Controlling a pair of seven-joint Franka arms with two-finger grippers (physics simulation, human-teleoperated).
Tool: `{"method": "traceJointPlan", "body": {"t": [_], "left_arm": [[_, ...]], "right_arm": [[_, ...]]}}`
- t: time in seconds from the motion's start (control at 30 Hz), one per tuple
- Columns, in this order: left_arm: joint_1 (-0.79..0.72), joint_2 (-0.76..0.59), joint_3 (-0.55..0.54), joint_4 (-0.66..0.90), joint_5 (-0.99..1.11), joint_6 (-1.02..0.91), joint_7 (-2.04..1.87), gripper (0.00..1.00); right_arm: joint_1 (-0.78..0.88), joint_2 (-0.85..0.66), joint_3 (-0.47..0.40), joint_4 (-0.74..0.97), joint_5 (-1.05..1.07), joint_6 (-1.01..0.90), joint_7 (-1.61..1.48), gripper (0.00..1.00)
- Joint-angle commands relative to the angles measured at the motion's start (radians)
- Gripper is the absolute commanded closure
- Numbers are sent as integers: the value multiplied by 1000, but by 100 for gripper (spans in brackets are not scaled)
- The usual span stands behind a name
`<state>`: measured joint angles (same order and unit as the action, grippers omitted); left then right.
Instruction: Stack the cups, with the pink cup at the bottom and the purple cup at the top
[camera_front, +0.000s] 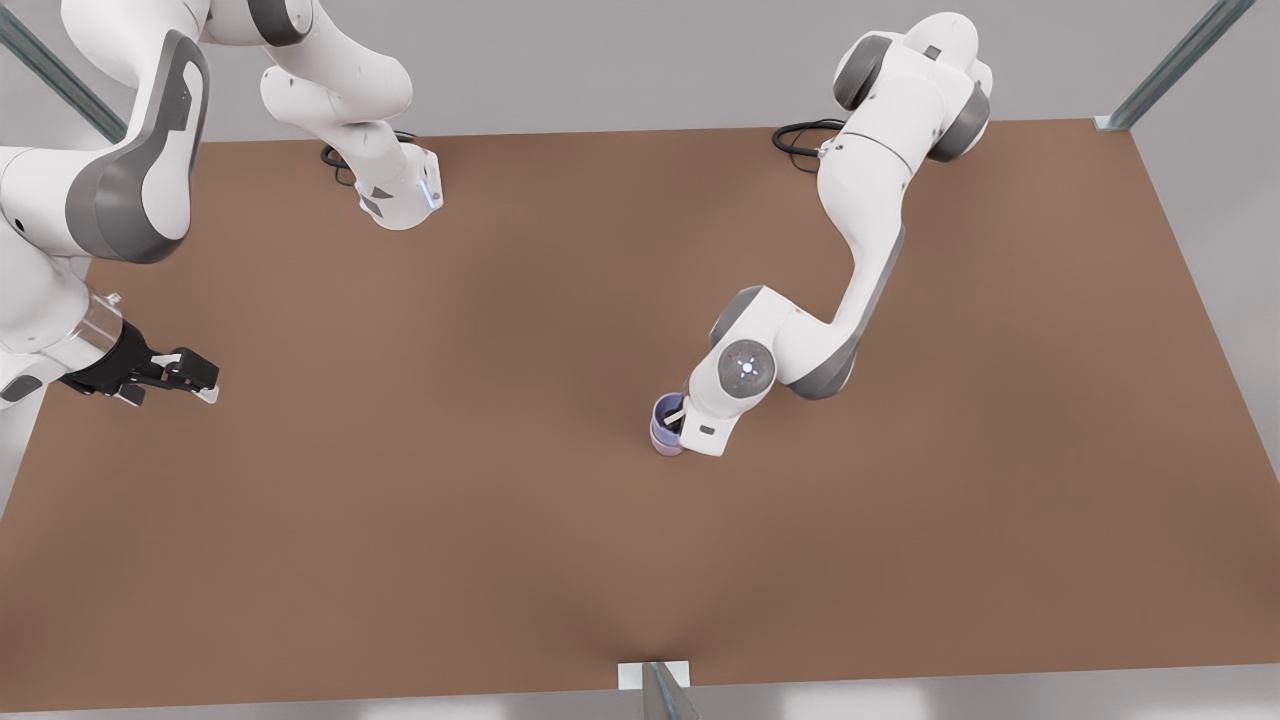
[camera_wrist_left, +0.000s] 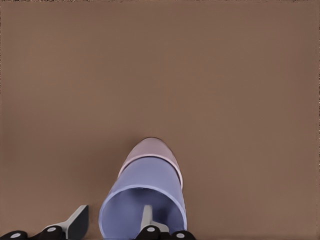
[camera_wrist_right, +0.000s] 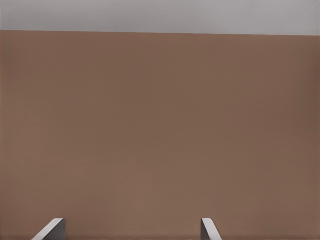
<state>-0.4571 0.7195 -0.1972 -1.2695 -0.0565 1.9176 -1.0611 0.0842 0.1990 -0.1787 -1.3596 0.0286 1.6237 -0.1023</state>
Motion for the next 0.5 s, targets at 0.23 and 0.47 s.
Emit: {"method": "traceJointPlan", "body": {"t": [0.23, 0.47], "left_arm": [[15, -104, 41, 12, 23, -147, 191, 0], [205, -319, 248, -4, 13, -454, 915, 0]], "right_arm": [[2, -1, -1, 1, 1, 1, -2, 0], [2, -1, -1, 1, 1, 1, -2, 0]]}}
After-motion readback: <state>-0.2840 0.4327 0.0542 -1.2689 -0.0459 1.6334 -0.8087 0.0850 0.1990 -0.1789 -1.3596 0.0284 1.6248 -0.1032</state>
